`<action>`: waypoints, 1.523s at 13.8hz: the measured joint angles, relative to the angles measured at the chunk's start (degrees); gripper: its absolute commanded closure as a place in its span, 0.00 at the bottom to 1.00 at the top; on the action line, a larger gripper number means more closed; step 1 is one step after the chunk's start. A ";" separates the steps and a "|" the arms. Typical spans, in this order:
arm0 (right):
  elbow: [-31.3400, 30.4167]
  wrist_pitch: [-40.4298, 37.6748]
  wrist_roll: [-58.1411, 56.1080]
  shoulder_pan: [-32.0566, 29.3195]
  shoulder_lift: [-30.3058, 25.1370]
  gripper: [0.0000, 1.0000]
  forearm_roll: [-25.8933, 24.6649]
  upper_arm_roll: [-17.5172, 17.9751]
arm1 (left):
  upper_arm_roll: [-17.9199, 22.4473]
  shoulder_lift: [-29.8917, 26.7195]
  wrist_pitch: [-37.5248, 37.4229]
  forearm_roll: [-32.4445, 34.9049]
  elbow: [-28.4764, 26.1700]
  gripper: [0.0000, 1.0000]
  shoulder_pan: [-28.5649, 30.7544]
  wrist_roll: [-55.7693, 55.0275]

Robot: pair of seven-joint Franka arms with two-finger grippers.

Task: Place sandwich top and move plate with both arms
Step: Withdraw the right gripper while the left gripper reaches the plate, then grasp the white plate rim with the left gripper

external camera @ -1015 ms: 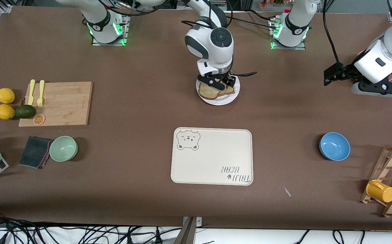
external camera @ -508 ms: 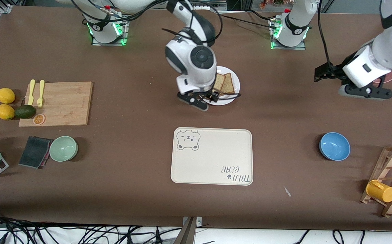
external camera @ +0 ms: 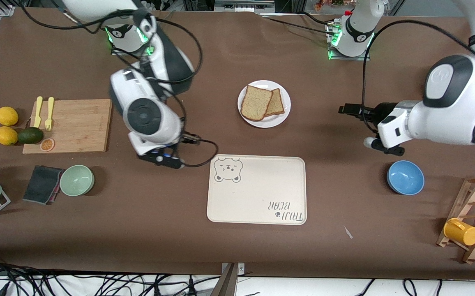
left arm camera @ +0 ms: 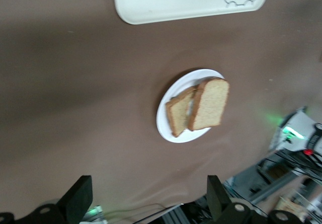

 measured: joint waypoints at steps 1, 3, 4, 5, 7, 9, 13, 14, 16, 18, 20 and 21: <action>0.08 -1.92 -3.77 -0.67 -1.26 0.08 0.00 -1.73 | -0.10 1.82 0.41 -1.52 0.01 0.00 -0.30 1.84; 0.01 -4.44 -10.66 -0.78 -3.63 0.07 -0.01 -5.64 | -0.44 5.72 1.37 -2.82 -0.01 0.00 -0.90 7.68; -0.38 -5.28 -13.36 -0.77 -4.85 0.07 -0.01 -7.20 | -0.60 7.72 2.34 -2.94 -0.05 0.00 -1.26 10.40; -1.23 -5.72 -15.66 -0.76 -6.16 0.07 -0.01 -8.46 | -0.82 9.59 3.31 -2.98 -0.06 0.00 -1.69 12.43; -4.25 -5.81 -18.87 -0.77 -9.12 0.06 -0.05 -9.98 | -1.13 12.04 5.45 -3.07 -0.21 0.00 -3.05 14.12; -8.55 -5.79 -20.27 -1.53 -13.03 0.06 -0.39 -10.29 | -1.79 12.77 8.42 -3.52 -1.73 0.00 -4.50 15.39; -16.36 -4.80 -25.42 -10.39 -21.56 0.06 -2.38 -3.91 | -1.95 12.89 14.38 -6.46 -7.84 0.00 -5.47 22.90; -17.45 -4.01 -26.24 -14.11 -23.18 0.03 -2.69 -0.42 | -1.96 12.88 16.14 -7.07 -9.30 0.00 -5.39 24.81; -19.41 -2.04 -26.96 -21.03 -25.98 0.02 -2.91 5.96 | -2.22 12.75 19.57 -10.61 -12.39 0.00 -5.30 28.81; -21.09 -0.91 -28.56 -24.70 -28.36 0.01 -2.94 8.35 | -2.64 12.05 23.88 -15.47 -16.91 0.01 -5.31 32.82; -21.89 -0.84 -31.26 -26.37 -30.02 0.01 -2.94 7.87 | -3.36 10.95 27.84 -19.26 -21.57 0.03 -5.31 36.57; -22.06 -0.84 -32.34 -26.89 -30.43 0.01 -2.80 7.07 | -3.83 10.48 29.68 -21.17 -23.53 0.04 -5.31 38.05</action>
